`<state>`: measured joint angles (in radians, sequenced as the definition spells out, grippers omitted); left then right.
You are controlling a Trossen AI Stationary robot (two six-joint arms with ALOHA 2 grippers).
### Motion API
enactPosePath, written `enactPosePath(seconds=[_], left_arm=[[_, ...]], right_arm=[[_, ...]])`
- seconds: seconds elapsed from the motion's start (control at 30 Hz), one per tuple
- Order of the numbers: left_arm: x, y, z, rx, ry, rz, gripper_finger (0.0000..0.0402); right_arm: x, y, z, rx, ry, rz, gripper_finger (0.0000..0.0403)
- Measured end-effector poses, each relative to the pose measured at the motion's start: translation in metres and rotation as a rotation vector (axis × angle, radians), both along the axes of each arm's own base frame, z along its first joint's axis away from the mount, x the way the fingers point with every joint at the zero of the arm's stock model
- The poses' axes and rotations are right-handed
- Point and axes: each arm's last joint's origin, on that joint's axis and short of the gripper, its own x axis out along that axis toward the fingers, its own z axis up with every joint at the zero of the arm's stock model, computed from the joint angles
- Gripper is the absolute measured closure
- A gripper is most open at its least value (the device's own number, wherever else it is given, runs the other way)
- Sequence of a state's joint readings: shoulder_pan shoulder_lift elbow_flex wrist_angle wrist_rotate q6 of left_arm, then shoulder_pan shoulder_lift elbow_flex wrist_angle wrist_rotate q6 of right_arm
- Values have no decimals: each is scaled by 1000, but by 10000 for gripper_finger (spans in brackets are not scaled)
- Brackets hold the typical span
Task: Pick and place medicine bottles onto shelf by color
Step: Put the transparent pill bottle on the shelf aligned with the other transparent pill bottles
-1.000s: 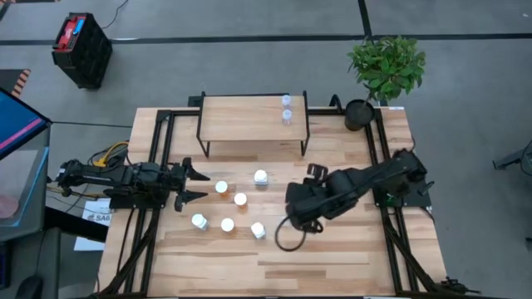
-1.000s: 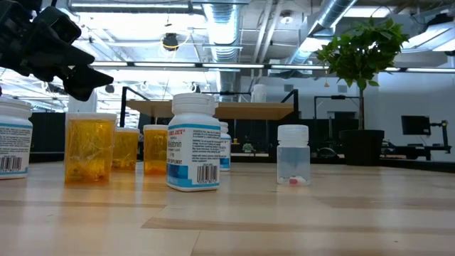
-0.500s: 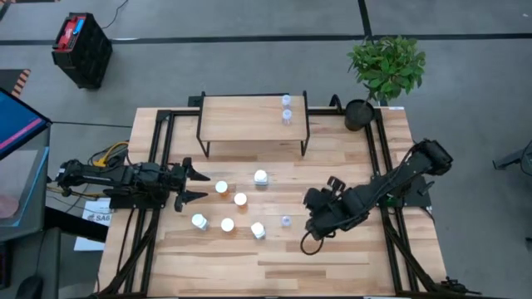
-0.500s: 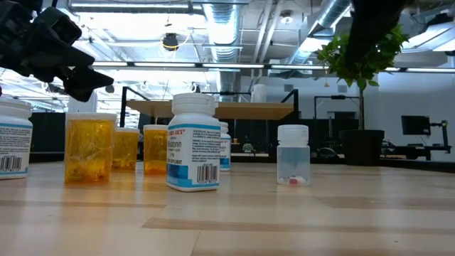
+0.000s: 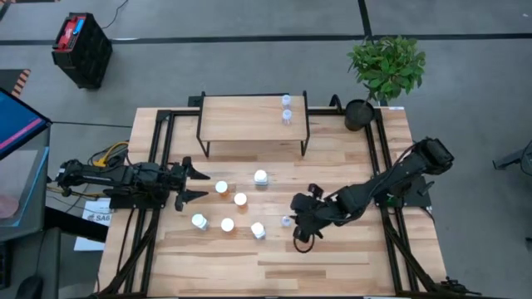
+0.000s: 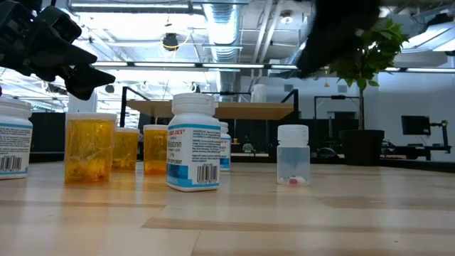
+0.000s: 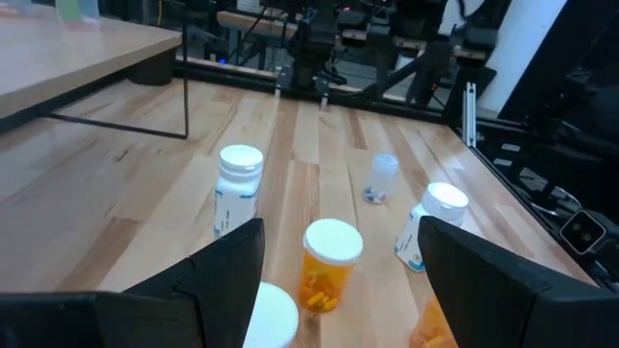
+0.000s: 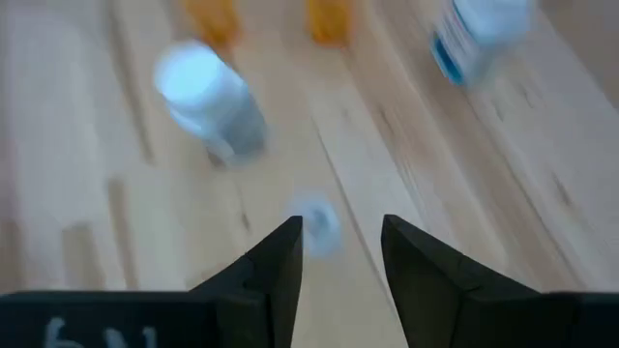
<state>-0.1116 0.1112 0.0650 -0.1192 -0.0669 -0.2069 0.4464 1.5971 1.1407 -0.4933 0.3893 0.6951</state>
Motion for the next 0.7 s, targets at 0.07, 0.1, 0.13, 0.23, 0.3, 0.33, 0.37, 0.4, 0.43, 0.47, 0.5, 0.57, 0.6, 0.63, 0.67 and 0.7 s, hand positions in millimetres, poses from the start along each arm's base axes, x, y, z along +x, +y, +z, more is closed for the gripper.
enactPosePath(seconds=[0.07, 0.1, 0.13, 0.23, 0.3, 0.33, 0.37, 0.4, 0.43, 0.47, 0.5, 0.57, 0.6, 0.63, 0.67, 0.7], left_arm=[[0, 0, 0, 5, 2, -1, 140], [0, 0, 0, 5, 5, -1, 140], [0, 0, -1, 5, 6, -1, 140], [0, 0, 0, 5, 5, -1, 140], [0, 0, 0, 5, 5, -1, 140], [0, 0, 0, 5, 5, -1, 140], [0, 0, 0, 5, 5, -1, 140], [0, 0, 0, 5, 5, -1, 140], [0, 0, 0, 6, 5, -1, 140], [0, 0, 0, 6, 5, -1, 140], [0, 0, 0, 11, 5, -2, 140], [0, 0, 0, 22, 4, -4, 140], [0, 0, 0, 28, 4, -5, 140], [0, 0, 0, 29, 4, -6, 140], [0, 0, 0, 30, 4, -6, 140], [0, 0, 0, 29, 4, -6, 140]], right_arm=[[5, -1, -1, -16, -19, 25, 241], [7, -3, -2, -7, -25, 13, 240], [9, -6, -2, 27, -31, -12, 237], [13, -18, -1, 123, -17, -78, 211], [15, -23, -2, 132, -10, -94, 182], [16, -26, -2, 130, -15, -92, 168], [18, -28, -1, 130, -18, -91, 154], [18, -29, -1, 130, -15, -92, 142], [17, -29, -2, 128, -7, -90, 132], [17, -29, -2, 127, -7, -90, 125], [17, -29, -2, 127, -9, -90, 119], [18, -29, -2, 128, -13, -92, 113], [18, -30, -2, 129, -13, -94, 112], [18, -31, -2, 133, -16, -101, 112], [19, -31, -1, 138, -22, -103, 112], [19, -29, -1, 143, -29, -101, 112]])
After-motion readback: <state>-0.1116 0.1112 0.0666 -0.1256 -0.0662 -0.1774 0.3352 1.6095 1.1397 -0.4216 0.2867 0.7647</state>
